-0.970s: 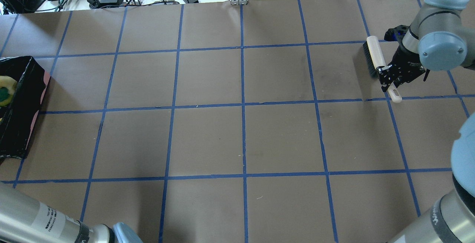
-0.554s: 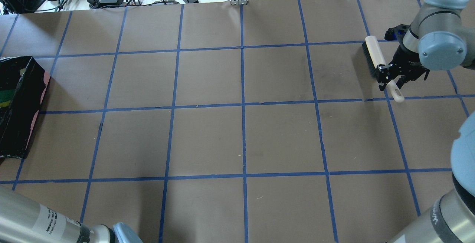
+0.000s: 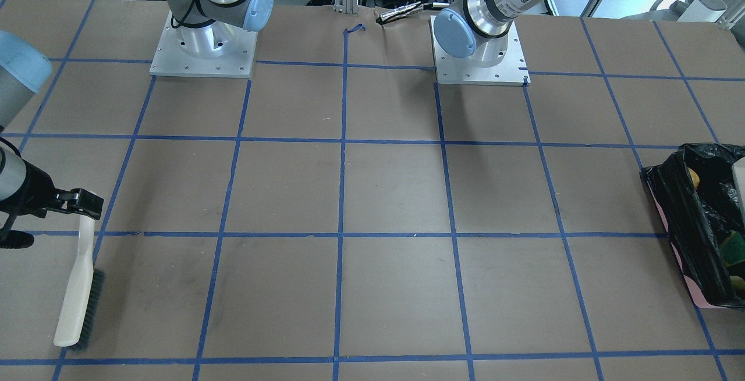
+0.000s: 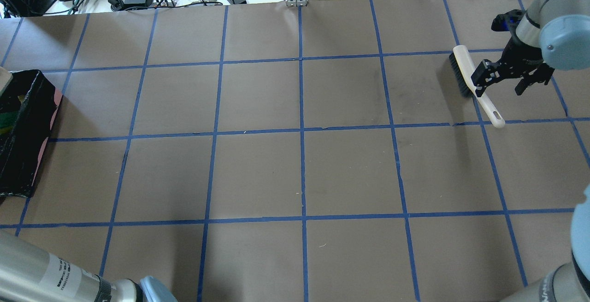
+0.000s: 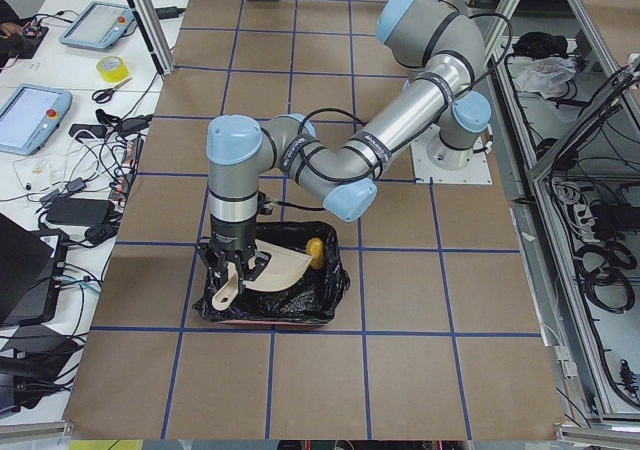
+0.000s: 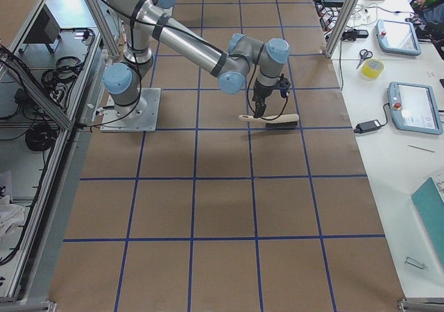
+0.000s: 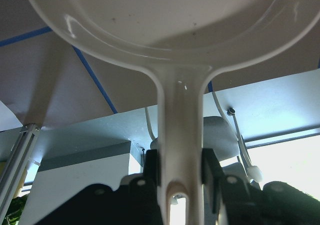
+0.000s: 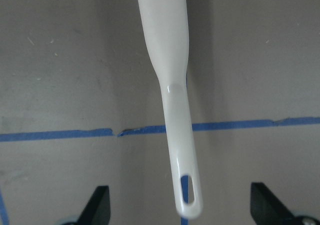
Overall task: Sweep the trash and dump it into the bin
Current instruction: 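Tilt the dustpan over the black bin with the left gripper to dump the trash, then set the dustpan down with the left gripper while the right gripper releases the brush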
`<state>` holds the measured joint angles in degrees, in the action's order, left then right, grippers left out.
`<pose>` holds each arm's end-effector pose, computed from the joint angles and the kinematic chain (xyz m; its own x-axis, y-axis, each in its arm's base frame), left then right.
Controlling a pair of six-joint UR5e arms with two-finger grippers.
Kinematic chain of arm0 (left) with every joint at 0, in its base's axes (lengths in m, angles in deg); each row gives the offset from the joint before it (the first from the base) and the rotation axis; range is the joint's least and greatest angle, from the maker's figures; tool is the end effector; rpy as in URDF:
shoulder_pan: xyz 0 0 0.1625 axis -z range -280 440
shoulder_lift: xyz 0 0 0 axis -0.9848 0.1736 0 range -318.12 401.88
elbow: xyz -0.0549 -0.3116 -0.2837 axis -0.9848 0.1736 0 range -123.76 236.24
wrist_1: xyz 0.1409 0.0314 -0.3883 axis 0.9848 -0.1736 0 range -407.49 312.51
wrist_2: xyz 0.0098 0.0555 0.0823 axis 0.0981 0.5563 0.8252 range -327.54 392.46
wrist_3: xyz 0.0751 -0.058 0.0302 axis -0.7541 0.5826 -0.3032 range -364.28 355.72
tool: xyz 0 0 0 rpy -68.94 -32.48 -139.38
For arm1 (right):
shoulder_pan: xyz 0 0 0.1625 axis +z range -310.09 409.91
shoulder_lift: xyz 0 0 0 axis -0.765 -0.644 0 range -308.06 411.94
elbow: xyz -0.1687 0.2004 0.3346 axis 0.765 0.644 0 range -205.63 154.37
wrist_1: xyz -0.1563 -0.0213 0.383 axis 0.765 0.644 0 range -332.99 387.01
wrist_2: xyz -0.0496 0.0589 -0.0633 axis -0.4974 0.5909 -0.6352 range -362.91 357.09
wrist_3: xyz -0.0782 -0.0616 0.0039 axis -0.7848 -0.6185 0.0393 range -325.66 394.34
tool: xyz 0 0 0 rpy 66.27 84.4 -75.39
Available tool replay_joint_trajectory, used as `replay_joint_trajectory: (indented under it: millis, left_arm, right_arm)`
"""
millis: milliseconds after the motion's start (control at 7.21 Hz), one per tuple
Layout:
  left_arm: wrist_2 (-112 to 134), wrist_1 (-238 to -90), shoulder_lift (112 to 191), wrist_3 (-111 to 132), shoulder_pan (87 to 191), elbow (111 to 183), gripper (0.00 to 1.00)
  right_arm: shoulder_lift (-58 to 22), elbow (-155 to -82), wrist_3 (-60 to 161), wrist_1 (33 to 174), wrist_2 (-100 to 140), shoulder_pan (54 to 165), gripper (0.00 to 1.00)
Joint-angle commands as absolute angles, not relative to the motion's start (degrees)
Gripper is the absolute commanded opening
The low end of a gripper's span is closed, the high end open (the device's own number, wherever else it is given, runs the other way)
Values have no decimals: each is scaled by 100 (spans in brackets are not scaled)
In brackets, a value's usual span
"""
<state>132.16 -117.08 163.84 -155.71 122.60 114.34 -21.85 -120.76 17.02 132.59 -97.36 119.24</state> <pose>0.4694 -0.5899 0.4653 0.2178 0.9756 -0.0275 0.9045 -0.1912 0.3811 -0.0848 -0.5806 0.3191 -0.9977 0.0519 0.0438 0.0567 0.9913 0.1187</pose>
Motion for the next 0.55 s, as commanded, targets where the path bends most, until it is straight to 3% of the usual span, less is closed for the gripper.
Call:
replay_joint_trajectory:
  millis: [0, 416]
  left_arm:
    - [12784, -12822, 16422, -14785, 12673, 11127, 0]
    - [12686, -13545, 16387, -13117, 13859, 11187, 0]
  right_arm:
    - [-3194, -11898, 2464, 12189, -9696, 11934, 100]
    - [-3612, -11774, 3308, 12035, -9731, 13010, 100]
